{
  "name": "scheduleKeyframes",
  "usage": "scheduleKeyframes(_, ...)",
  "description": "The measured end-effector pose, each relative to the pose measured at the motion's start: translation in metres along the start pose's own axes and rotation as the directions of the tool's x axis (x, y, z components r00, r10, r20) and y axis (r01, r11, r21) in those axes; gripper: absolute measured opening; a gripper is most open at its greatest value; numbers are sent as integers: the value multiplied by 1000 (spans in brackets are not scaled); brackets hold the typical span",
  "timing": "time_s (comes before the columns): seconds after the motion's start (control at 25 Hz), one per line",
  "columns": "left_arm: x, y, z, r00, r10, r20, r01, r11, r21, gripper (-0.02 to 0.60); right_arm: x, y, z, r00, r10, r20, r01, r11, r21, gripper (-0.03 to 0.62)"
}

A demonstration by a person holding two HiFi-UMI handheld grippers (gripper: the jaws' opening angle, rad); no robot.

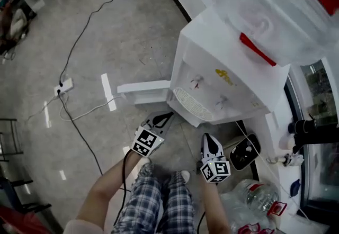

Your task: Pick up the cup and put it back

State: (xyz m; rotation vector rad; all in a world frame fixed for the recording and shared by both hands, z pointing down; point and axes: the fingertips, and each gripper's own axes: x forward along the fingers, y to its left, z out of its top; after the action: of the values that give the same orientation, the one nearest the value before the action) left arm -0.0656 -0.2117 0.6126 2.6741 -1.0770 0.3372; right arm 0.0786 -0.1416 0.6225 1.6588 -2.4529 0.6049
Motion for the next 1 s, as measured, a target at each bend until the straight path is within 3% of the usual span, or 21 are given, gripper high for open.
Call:
scheduleKeyframes(0.28, -49, -27, 170, 999, -5, 32, 3, 999, 53, 25, -63, 47, 173, 998, 8, 70, -3, 998, -63, 17)
scheduleKeyframes(0.4, -68, -38, 232, 997, 29, 77, -31, 999, 23, 25, -91, 60, 235, 996, 5, 92, 2, 997, -76, 17)
scheduleKeyframes(0.56, -90, -54, 311, 992, 36, 124, -43, 998, 54, 25, -123, 75, 310, 988, 3, 155, 12, 995, -97, 17)
scheduleKeyframes(0.72, -108, -74, 367, 987, 3, 160, -21, 994, 108, 25, -154, 84, 364, 977, -15, 214, 38, 994, -104, 17)
scheduleKeyframes(1.0, -139, -99, 430, 978, -29, 205, -7, 985, 173, 25, -190, 90, 417, 945, -51, 322, 93, 989, -115, 16)
